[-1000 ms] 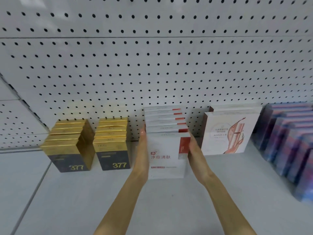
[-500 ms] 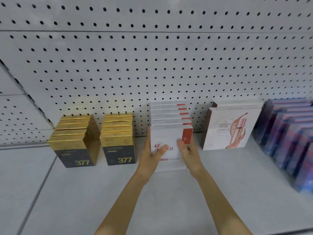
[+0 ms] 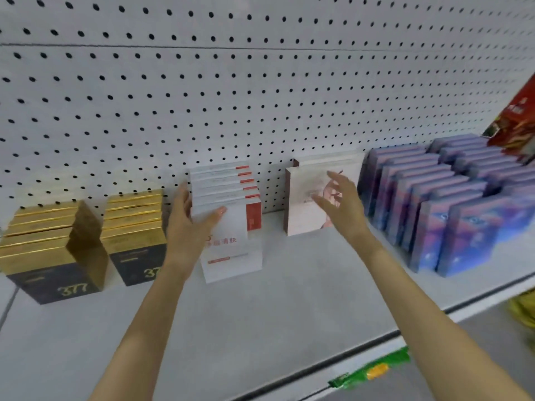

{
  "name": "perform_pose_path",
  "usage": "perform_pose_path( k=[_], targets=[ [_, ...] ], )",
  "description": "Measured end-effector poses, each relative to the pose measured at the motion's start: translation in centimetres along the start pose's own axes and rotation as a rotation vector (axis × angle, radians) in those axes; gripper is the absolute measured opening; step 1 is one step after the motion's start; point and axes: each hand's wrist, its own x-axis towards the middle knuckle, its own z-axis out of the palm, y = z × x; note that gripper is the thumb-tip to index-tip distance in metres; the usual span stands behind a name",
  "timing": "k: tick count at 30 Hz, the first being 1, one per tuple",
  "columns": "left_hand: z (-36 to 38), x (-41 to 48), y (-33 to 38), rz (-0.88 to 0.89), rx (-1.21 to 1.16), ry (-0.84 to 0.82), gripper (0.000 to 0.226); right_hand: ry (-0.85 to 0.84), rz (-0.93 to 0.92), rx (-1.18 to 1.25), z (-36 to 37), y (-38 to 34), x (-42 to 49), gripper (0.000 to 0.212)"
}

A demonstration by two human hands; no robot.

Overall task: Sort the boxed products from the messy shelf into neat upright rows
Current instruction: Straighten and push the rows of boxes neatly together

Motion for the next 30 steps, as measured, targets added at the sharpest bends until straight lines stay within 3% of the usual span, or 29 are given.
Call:
perform_pose_path(
  k=[4,7,9,13,19,21,24,28,30],
  targets=[
    [0.3,1.1,4.2,0.122,0.565,0.069,0.075,0.108,0.064,-0.085,-3.6,2.3,4.8,0.090],
    [2.7,0.3,7.2,0.338,0.662,0.152,0.064,0.150,0.159,0.067,-3.1,4.4,6.9,0.104],
    [6.1,-0.6,8.3,0.389,0.545,0.201,0.054,0.139,0.239,0.159,-2.2,6.0,7.8,0.102],
    [14.4,-1.1,8.1,0.224,0.190,0.118,0.054,0.117,0.301,0.190,-1.7,9.0,8.3,0.105],
    [19.5,0.6,2.8,-0.096,0.229,0.143,0.073,-0.037,0.385,0.335,-2.3,11.2,8.5,0.098],
    [20.3,0.7,0.9,-0.169,0.195,0.122,0.065,-0.029,0.378,0.342,-1.4,11.1,8.0,0.080],
    [21.2,0.5,-1.2,-0.140,0.179,0.133,0.071,-0.085,0.323,0.342,0.0,11.0,7.2,0.049],
    [20.4,1.3,-2.2,-0.189,0.016,0.180,0.064,-0.193,0.303,0.410,0.4,11.6,7.6,0.043],
    [20.0,1.6,-2.7,-0.216,-0.019,0.177,0.057,-0.204,0.321,0.465,0.8,11.5,7.4,0.055]
  ],
)
